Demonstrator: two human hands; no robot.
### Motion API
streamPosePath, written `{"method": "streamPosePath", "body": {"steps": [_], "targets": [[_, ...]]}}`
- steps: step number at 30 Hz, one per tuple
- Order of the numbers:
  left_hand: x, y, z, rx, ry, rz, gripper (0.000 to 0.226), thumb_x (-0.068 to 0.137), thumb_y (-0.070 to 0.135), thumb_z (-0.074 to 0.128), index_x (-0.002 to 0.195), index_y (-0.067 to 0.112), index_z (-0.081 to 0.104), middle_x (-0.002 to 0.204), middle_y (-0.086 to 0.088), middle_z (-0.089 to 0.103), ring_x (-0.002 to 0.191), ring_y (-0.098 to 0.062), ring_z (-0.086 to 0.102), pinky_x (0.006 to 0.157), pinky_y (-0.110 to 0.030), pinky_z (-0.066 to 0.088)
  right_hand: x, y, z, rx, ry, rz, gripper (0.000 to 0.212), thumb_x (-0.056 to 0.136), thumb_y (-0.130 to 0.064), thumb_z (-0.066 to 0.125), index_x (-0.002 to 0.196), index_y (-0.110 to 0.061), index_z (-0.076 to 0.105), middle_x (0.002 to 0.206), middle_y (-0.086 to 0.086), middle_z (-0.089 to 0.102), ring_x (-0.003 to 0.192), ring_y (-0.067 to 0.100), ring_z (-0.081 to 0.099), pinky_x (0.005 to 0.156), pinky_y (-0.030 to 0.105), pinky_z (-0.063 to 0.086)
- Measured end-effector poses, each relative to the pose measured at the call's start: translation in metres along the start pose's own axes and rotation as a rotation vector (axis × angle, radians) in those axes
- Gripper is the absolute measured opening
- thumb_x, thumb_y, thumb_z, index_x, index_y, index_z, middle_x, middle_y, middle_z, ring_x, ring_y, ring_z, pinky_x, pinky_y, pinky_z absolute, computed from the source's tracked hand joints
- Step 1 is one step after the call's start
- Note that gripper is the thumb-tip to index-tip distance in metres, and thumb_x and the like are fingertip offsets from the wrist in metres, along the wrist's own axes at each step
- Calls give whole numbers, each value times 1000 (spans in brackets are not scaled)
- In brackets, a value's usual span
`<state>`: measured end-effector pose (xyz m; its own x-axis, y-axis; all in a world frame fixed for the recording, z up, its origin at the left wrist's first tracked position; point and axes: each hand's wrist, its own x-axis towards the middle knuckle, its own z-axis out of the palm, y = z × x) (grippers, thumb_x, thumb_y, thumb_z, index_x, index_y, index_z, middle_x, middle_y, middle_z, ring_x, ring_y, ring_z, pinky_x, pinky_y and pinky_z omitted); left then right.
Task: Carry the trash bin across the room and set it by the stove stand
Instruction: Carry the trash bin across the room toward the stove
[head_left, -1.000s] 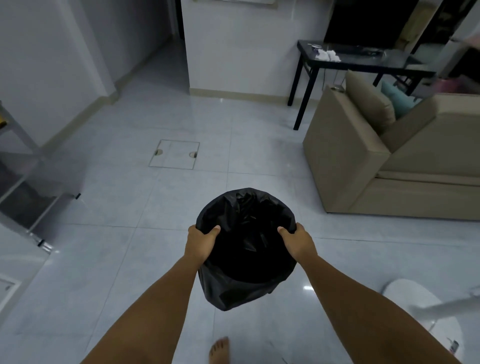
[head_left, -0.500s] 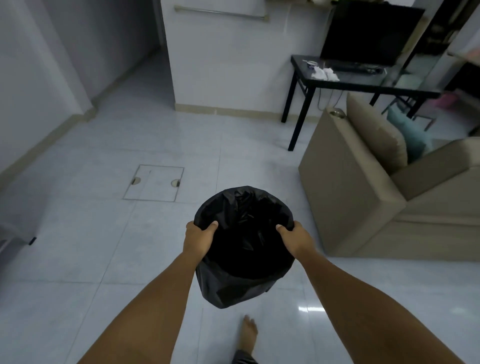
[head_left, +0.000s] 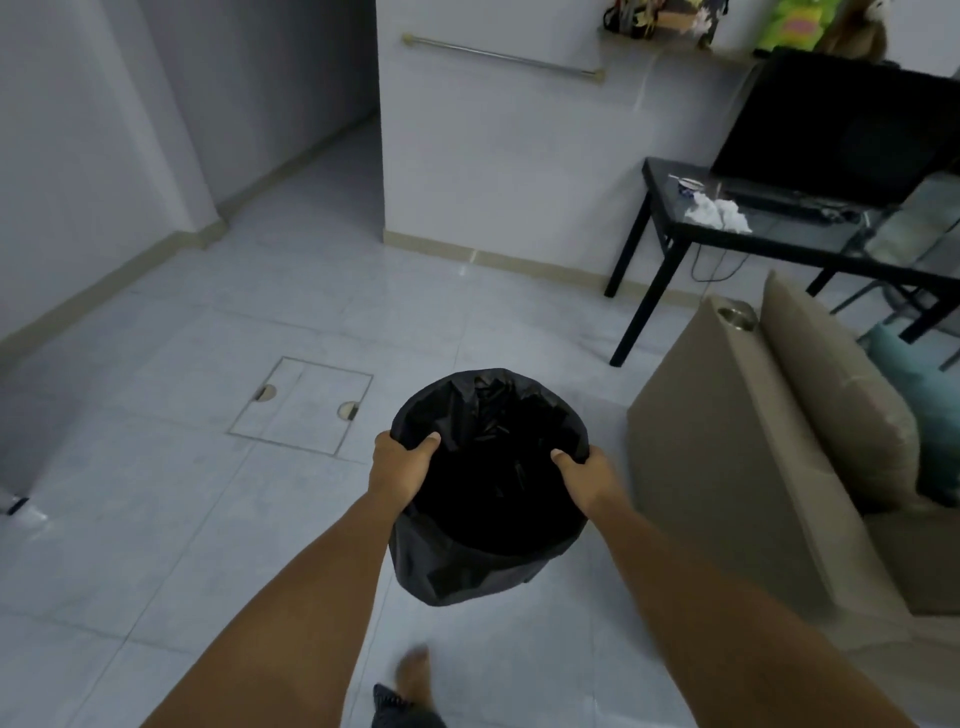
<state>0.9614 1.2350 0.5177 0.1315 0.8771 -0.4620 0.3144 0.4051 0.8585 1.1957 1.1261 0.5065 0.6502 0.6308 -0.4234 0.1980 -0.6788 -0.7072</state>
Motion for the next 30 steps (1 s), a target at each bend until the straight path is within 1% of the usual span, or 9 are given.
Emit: {"method": "streamPosePath", "body": {"steps": [3, 6, 8, 11, 17, 21, 24, 26, 30], "targets": [[49, 23, 15, -10, 46, -3, 80, 85, 44, 68, 144, 2, 36, 140, -17, 54, 125, -38, 56, 104, -44, 45, 54, -29, 2, -19, -45, -33, 63, 88, -55, 58, 138, -15, 55, 130, 10, 66, 118, 36, 63, 103, 50, 50], [92, 42, 21, -41, 77, -17, 78, 86, 43, 68, 145, 3, 36, 140, -18, 53, 125, -39, 55, 103, -44, 44, 99, -56, 9, -28, -91, -31, 66, 89, -56, 58, 141, -14, 53, 133, 12, 65, 119, 36, 62, 103, 47, 50], [126, 58, 24, -80, 105, -28, 77, 84, 44, 69, 142, 2, 39, 137, -19, 56, 122, -40, 57, 103, -47, 46, 132, -79, 12, -40, -107, -41, 65, 92, -53, 58, 142, -13, 52, 134, 13, 64, 120, 36, 61, 101, 45, 50], [168, 85, 26, -123, 154, -58, 78, 86, 42, 68, 143, -1, 37, 139, -20, 54, 124, -39, 55, 104, -45, 45, 179, -119, 17, -73, -120, -67, 61, 95, -50, 56, 142, -11, 52, 135, 13, 63, 121, 36, 60, 95, 40, 48], [230, 122, 23, -151, 249, -93, 77, 87, 41, 68, 143, 0, 36, 140, -21, 53, 124, -40, 55, 104, -46, 46, 254, -180, 36, -148, -201, -120, 61, 94, -51, 55, 140, -11, 52, 135, 15, 63, 121, 37, 60, 100, 43, 49], [270, 145, 15, -196, 355, -121, 77, 86, 44, 68, 142, 0, 36, 140, -20, 53, 125, -39, 55, 105, -46, 45, 313, -234, 57, -211, -279, -200, 63, 93, -53, 55, 139, -11, 54, 134, 15, 63, 121, 37, 61, 100, 43, 49], [291, 154, 11, -248, 469, -144, 74, 87, 42, 67, 140, 0, 37, 138, -19, 54, 125, -38, 55, 100, -42, 45, 350, -271, 77, -269, -377, -274, 62, 93, -52, 56, 139, -10, 54, 134, 15, 63, 122, 36, 60, 96, 38, 47], [299, 158, 6, -305, 530, -155, 72, 87, 40, 68, 139, 0, 39, 137, -19, 55, 123, -38, 56, 98, -41, 45, 368, -296, 91, -290, -431, -327, 62, 92, -52, 56, 138, -10, 55, 134, 15, 63, 121, 36, 60, 97, 39, 47], [311, 171, -9, -391, 667, -165, 72, 87, 41, 69, 140, 2, 39, 137, -19, 55, 123, -38, 56, 105, -46, 45, 397, -354, 121, -385, -546, -463, 63, 91, -55, 55, 136, -10, 56, 132, 15, 64, 119, 37, 61, 96, 41, 48]]}}
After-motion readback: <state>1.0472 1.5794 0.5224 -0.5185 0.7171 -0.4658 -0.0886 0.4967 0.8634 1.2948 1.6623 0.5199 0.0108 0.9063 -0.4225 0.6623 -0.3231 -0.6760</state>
